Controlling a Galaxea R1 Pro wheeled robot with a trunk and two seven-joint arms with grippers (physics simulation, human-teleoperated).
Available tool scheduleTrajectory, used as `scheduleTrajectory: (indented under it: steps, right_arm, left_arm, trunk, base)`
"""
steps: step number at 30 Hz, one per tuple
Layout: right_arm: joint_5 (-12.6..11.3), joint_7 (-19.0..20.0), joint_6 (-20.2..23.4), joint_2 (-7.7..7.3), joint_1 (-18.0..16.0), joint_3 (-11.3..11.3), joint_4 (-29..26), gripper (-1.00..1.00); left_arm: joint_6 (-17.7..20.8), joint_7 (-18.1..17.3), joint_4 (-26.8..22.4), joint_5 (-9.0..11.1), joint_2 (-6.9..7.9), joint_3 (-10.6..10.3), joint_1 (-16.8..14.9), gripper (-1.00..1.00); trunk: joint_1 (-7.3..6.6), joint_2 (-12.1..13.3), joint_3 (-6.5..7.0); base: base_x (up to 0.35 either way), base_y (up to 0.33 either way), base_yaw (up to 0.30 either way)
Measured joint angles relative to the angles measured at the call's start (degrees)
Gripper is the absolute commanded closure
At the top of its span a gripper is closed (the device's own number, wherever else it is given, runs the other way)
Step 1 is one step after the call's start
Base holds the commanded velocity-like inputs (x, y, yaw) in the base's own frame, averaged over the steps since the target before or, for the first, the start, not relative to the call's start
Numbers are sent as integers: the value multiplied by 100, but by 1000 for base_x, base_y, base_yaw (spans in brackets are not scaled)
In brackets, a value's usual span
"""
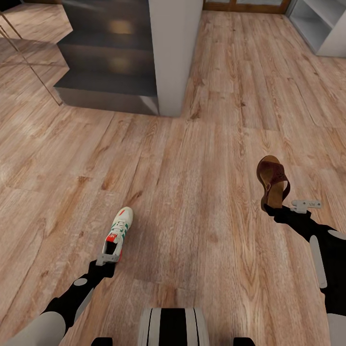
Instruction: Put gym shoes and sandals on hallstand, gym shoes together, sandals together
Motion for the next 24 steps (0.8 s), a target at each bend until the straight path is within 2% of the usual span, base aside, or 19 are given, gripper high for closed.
scheduleTrajectory:
  steps: [24]
  right_arm:
    - [0, 0, 0, 0, 0, 2, 0, 100]
  left_arm:
    - [-21, -4, -7, -3, 0, -3, 0, 100]
  trunk:
    - [0, 0, -2]
  base:
    - [0, 0, 0]
